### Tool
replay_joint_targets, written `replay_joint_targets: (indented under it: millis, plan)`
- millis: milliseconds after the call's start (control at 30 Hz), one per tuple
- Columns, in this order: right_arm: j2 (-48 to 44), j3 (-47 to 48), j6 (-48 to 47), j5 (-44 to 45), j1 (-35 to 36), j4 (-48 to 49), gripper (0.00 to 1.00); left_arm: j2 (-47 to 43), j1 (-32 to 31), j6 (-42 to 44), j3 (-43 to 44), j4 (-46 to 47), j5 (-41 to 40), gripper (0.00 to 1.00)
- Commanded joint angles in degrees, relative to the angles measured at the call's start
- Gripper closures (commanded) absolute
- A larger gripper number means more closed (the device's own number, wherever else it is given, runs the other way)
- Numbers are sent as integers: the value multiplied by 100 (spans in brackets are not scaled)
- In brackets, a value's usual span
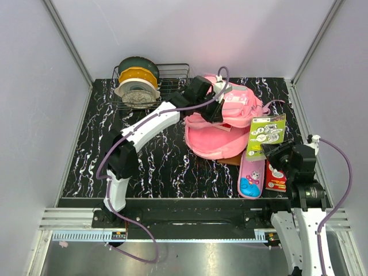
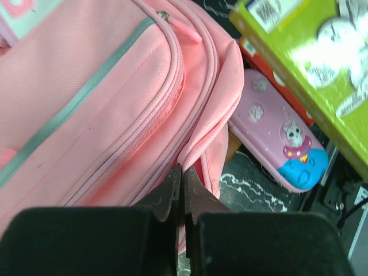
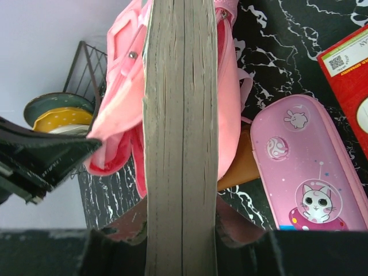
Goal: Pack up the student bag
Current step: Place the book in the student bag.
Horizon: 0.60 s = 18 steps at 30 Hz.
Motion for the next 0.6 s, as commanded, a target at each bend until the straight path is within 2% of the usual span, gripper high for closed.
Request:
replay_joint_targets:
  millis: [0, 133, 300, 467, 567]
  plan:
    - [-292, 26, 59, -445, -23, 542, 100, -390, 274, -651, 595, 821, -570, 100]
    - [-222, -114, 304, -1138, -31, 813, 100, -277, 371, -951, 963, 972, -545, 100]
    - [269, -361, 569, -2755, -14, 1455, 100, -57, 371, -1197, 1517, 999, -474, 100]
    - [534, -624, 753, -3275, -14, 1929, 100, -91, 275, -1259, 1606, 1043, -439, 100]
    - [727, -923, 1165, -3416, -14, 2561, 100, -153, 143, -1276, 1527, 1043, -456, 100]
